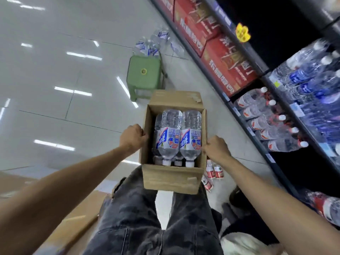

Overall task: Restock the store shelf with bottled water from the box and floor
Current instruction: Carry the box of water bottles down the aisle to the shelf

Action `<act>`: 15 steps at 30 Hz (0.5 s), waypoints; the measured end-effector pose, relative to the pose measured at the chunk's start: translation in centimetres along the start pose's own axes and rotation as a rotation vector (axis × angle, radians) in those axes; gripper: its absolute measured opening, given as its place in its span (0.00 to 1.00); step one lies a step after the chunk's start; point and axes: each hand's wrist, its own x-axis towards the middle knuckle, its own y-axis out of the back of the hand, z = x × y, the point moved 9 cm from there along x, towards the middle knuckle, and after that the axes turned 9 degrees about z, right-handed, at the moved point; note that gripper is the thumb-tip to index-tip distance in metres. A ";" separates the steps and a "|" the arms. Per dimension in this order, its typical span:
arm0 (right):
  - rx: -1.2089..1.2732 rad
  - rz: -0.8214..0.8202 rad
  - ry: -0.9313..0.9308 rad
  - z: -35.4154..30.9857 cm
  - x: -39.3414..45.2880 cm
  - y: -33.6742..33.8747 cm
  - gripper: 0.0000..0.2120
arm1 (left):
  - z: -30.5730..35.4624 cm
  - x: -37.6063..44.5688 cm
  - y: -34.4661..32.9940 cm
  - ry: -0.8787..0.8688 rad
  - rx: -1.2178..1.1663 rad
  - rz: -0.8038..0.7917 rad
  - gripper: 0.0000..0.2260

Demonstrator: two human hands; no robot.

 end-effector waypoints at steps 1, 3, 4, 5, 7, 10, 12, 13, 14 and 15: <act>0.015 -0.004 -0.008 -1.0 1.3 0.6 0.06 | 0.8 1.9 0.7 0.002 0.009 0.001 0.11; 0.041 -0.015 -0.023 -2.7 3.8 1.9 0.12 | 2.6 5.4 2.1 -0.014 0.043 0.012 0.10; 0.053 -0.021 -0.031 -3.3 5.1 2.5 0.14 | 3.6 6.9 2.7 -0.029 0.056 0.018 0.10; 0.065 -0.023 -0.040 -3.9 6.3 3.1 0.15 | 4.6 8.3 3.2 -0.043 0.067 0.023 0.09; 0.090 -0.024 -0.046 -5.1 8.8 4.3 0.14 | 6.5 10.9 3.9 -0.058 0.083 0.029 0.09; 0.117 -0.020 -0.045 -6.2 12.8 6.3 0.09 | 9.5 14.9 4.6 -0.071 0.098 0.026 0.10; 0.132 -0.012 -0.059 -6.5 15.3 7.7 0.07 | 11.9 17.3 4.7 -0.081 0.107 0.011 0.12; 0.138 -0.010 -0.071 -6.5 16.4 8.3 0.07 | 13.0 18.3 4.8 -0.082 0.106 0.000 0.13; 0.150 -0.006 -0.091 -6.3 17.3 9.0 0.08 | 14.2 19.3 4.7 -0.087 0.104 -0.013 0.14; 0.162 0.003 -0.109 -6.1 18.2 9.6 0.09 | 15.4 20.2 4.7 -0.095 0.105 -0.018 0.14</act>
